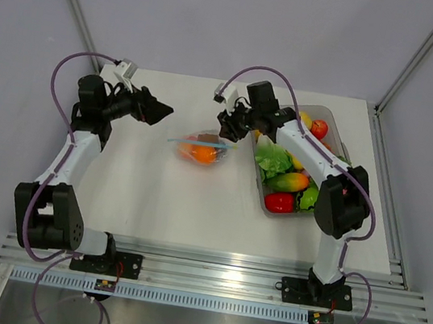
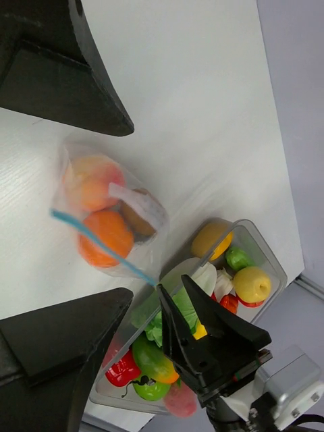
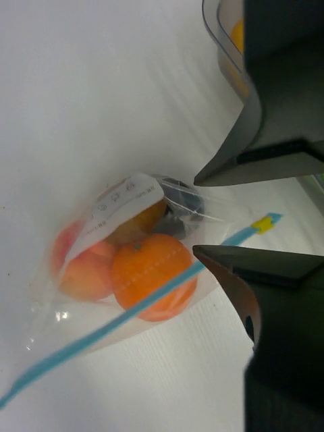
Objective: Place the food in the zip-top bag and seal the zipper
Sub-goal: Place the zipper food storage bag at the center of the board, then reset both arms
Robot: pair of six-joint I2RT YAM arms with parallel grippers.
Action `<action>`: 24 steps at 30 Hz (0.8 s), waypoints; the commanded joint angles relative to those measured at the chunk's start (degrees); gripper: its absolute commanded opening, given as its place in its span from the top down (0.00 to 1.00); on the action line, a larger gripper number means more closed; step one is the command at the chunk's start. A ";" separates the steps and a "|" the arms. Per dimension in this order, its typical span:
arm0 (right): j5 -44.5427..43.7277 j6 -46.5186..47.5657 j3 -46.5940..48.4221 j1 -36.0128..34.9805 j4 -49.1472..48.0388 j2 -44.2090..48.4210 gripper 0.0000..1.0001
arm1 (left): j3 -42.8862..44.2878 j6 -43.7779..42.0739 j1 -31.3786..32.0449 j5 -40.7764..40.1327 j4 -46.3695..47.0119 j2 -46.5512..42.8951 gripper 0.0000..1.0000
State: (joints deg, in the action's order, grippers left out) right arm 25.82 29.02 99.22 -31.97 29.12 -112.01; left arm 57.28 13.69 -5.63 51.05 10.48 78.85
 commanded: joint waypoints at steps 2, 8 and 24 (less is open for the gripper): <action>-1.92 -2.38 -6.13 -1.52 -8.89 9.51 0.48 | 4.68 -1.21 0.18 -3.57 -3.88 -5.02 0.01; -11.21 -7.47 -13.34 -1.52 -10.66 19.45 0.45 | 6.01 -1.12 1.58 -9.99 -9.07 -10.02 0.01; -58.68 -38.76 -21.17 -1.52 0.04 36.33 0.01 | -0.22 2.38 9.32 -32.41 -30.08 -23.28 0.01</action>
State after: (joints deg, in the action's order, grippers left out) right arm -20.40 -2.04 75.85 -33.28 22.15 -76.47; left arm 59.35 13.61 3.18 24.64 -16.45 59.16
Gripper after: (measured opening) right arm 0.993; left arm 0.988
